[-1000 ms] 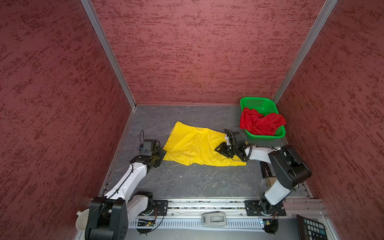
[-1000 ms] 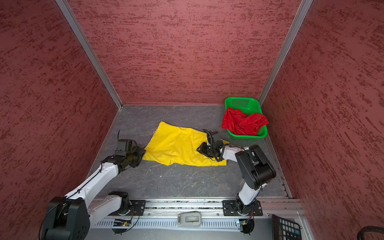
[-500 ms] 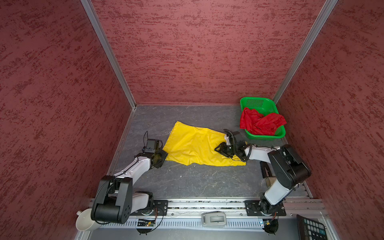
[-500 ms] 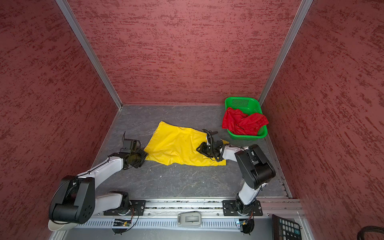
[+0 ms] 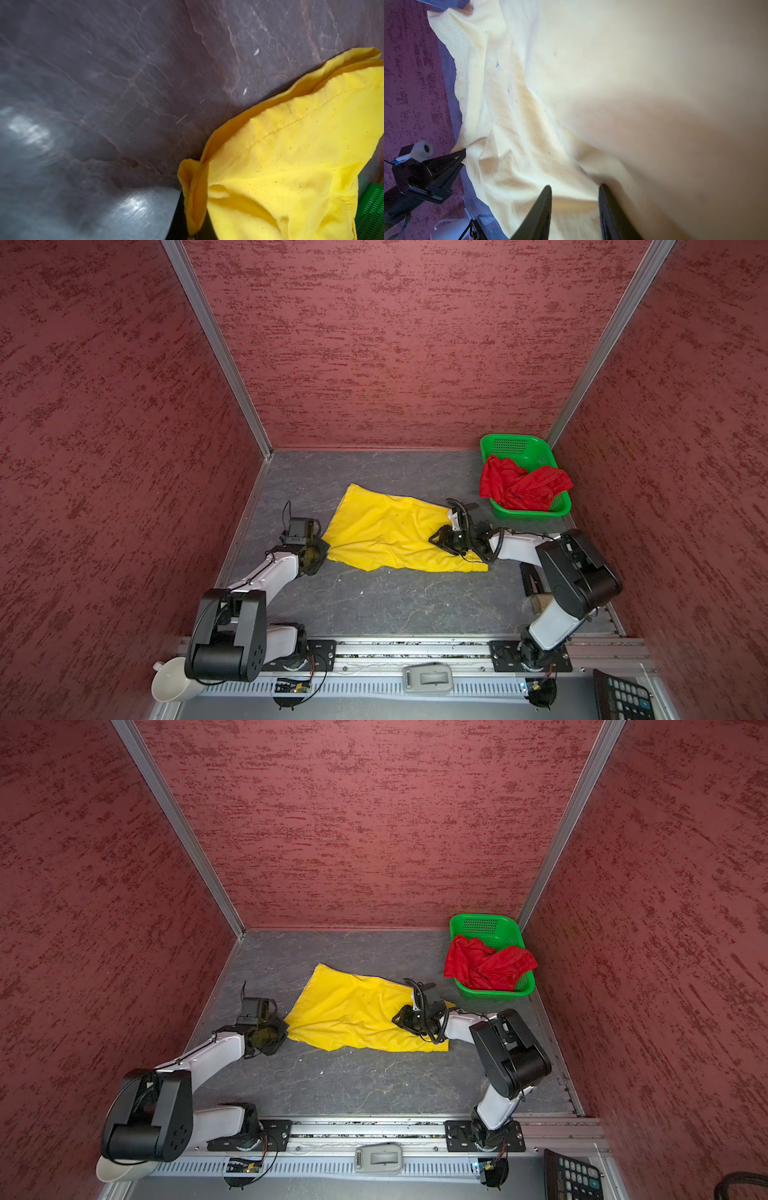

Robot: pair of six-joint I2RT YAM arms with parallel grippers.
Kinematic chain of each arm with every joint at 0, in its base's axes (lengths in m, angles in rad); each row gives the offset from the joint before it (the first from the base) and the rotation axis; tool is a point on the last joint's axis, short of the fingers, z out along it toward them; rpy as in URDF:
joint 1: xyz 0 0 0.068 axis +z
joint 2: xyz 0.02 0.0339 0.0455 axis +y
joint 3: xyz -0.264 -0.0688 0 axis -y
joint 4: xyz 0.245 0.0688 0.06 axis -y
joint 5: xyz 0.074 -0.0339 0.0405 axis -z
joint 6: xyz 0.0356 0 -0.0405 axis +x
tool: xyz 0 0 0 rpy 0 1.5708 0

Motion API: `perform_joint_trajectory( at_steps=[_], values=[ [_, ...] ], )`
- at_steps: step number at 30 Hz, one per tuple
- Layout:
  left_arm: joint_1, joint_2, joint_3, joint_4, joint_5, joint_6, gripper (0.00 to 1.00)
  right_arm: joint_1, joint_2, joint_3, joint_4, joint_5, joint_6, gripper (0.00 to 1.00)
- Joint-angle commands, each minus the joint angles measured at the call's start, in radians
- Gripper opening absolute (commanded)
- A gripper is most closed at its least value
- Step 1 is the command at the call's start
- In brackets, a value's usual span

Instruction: Fold and stack the shorts

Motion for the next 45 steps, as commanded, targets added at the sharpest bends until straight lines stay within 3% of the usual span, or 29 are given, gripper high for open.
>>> perform_joint_trajectory(
  at_steps=[1,7,8,12,17,20,23,27,31,38,45],
  values=[
    [0.049,-0.044,0.010,-0.091,-0.118,0.078,0.00,-0.024,0.059,-0.026,-0.231,0.109,-0.036,0.40],
    [0.079,-0.047,-0.011,-0.100,-0.137,0.131,0.00,-0.019,0.080,-0.018,-0.208,0.082,-0.024,0.41],
    [0.080,-0.040,-0.009,-0.099,-0.128,0.136,0.04,-0.011,0.071,-0.014,-0.198,0.080,-0.020,0.41],
    [0.058,-0.073,0.022,-0.114,-0.085,0.137,0.40,0.008,-0.016,0.030,-0.190,0.056,-0.017,0.43],
    [-0.026,-0.209,0.114,-0.226,-0.122,0.152,0.46,0.008,-0.161,0.077,-0.233,0.056,-0.023,0.44],
    [-0.090,-0.271,0.157,-0.239,-0.093,0.177,0.42,0.018,-0.223,0.084,-0.244,0.038,-0.018,0.42],
    [-0.181,-0.278,0.161,-0.179,-0.042,0.159,0.33,0.070,-0.224,0.081,-0.223,0.021,0.006,0.40],
    [-0.337,-0.163,0.156,-0.103,-0.068,0.101,0.19,0.150,-0.143,0.079,-0.163,0.007,0.049,0.38],
    [-0.400,-0.020,0.137,-0.049,-0.072,0.040,0.12,0.172,-0.084,0.063,-0.120,0.000,0.073,0.38],
    [-0.369,0.035,0.042,-0.053,-0.110,-0.022,0.04,0.122,-0.026,-0.001,-0.142,0.009,0.068,0.38],
    [-0.235,-0.008,-0.103,-0.023,-0.107,-0.021,0.00,0.023,-0.013,-0.080,-0.163,0.021,0.022,0.38]
  ],
)
